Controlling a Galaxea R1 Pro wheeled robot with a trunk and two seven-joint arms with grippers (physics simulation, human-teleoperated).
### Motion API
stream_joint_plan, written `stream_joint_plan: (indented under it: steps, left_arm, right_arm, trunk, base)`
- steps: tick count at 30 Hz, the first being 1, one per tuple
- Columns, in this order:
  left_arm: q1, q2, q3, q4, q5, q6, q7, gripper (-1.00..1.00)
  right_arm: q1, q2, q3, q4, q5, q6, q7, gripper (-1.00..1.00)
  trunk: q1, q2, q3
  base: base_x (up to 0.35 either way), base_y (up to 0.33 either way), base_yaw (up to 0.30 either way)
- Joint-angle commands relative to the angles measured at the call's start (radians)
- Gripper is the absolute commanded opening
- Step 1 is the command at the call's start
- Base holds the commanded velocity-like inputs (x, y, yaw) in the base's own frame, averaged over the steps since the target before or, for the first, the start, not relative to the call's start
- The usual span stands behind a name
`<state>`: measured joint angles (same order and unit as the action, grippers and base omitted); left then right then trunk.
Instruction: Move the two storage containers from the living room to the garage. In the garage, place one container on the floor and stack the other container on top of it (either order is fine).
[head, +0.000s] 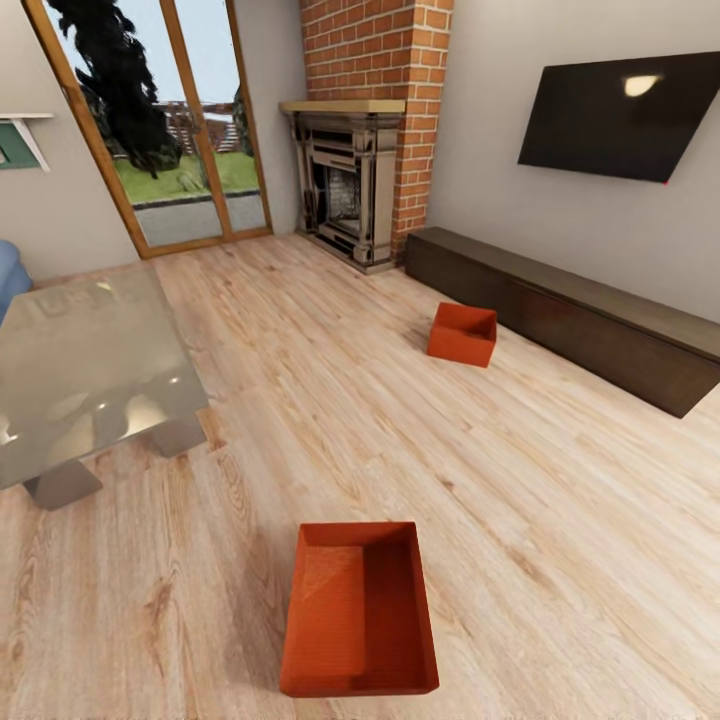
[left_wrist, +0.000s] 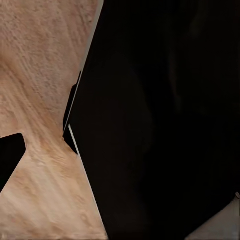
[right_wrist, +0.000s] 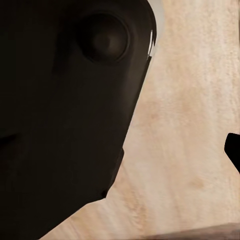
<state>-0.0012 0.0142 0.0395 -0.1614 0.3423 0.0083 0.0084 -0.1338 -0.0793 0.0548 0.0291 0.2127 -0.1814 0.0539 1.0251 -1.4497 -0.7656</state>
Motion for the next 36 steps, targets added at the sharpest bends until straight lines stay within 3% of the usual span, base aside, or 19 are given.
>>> stream_joint_plan:
  steps: [1, 6, 14, 21, 36]
  left_arm:
    - [0.000, 0.000, 0.004, 0.006, 0.000, 0.001, 0.001, 1.00]
    - [0.000, 0.000, 0.001, 0.031, -0.009, 0.001, 0.001, 1.00]
    - [0.000, 0.000, -0.007, 0.034, -0.015, 0.000, 0.001, 1.00]
    - [0.000, 0.000, -0.007, 0.034, -0.016, 0.000, 0.001, 1.00]
    - [0.000, 0.000, 0.007, 0.033, -0.001, 0.001, 0.001, 1.00]
  right_arm:
    - [-0.001, -0.001, 0.005, 0.003, -0.009, -0.006, 0.001, 1.00]
    - [-0.001, -0.002, 0.005, 0.003, -0.070, -0.007, 0.001, 1.00]
    - [-0.001, -0.003, 0.000, 0.003, -0.088, -0.007, 0.001, 1.00]
    - [-0.001, -0.013, -0.039, 0.004, -0.250, -0.007, -0.005, 1.00]
    - [0.014, -0.017, -0.040, 0.005, -0.262, -0.020, -0.005, 1.00]
  trunk:
    - [0.000, 0.000, -0.002]
    - [0.000, 0.000, -0.010]
    - [0.000, 0.000, -0.023]
    - [0.000, 0.000, -0.035]
    - [0.000, 0.000, -0.059]
  base:
    - [0.000, 0.000, 0.000]
    - [0.000, 0.000, 0.000]
    - [0.000, 0.000, 0.000]
    - [0.000, 0.000, 0.000]
    - [0.000, 0.000, 0.000]
